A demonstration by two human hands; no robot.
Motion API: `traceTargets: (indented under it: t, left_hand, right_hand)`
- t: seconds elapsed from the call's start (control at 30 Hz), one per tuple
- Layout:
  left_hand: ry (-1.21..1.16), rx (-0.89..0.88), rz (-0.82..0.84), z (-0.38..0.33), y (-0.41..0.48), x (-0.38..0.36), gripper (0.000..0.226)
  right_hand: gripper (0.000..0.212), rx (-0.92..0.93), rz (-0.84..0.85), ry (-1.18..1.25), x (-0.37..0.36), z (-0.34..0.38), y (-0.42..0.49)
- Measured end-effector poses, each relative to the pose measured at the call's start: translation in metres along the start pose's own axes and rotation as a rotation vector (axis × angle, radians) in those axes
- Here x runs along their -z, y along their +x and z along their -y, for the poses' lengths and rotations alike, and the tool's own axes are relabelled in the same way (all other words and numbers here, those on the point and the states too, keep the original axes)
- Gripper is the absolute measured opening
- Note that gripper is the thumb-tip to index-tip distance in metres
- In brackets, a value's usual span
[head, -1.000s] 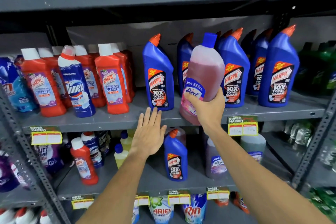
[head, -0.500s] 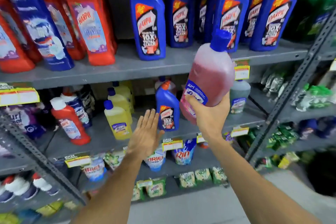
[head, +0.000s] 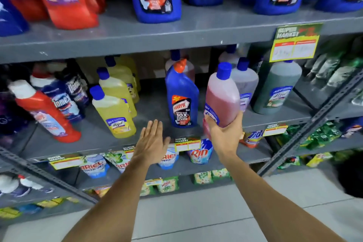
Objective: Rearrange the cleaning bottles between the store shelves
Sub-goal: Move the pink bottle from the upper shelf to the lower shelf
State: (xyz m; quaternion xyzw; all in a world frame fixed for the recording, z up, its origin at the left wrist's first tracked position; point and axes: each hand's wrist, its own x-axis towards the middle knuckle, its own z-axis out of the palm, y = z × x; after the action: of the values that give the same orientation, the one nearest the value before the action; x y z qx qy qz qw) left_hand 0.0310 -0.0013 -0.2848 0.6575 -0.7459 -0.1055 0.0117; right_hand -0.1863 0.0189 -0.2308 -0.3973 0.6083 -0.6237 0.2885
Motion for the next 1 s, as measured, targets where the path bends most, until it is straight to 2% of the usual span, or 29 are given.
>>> traceTargets:
  t: [0.17,0.37,0.53,0.73,1.0]
  left_hand:
    - [0.004,0.036,0.114,0.022,0.024,-0.032,0.068]
    - [0.005,0.018,-0.018,0.031,0.028,-0.052,0.074]
    - [-0.021,0.032,-0.004,0.03,0.029,-0.055,0.07]
    - [-0.039,0.036,0.003,0.03,0.029,-0.054,0.077]
    - [-0.052,0.04,0.026,0.032,0.032,-0.053,0.07]
  right_hand:
    - [0.065,-0.029,-0.033,0.03,-0.026,-0.038,0.019]
    - [0.064,0.031,0.0,-0.025,-0.05,-0.053,0.039]
    - [0.069,0.065,0.064,-0.093,-0.052,-0.061,0.054]
    - [0.069,0.036,0.161,-0.247,-0.043,-0.077,0.049]
    - [0.072,-0.041,0.126,-0.295,-0.047,-0.081,0.05]
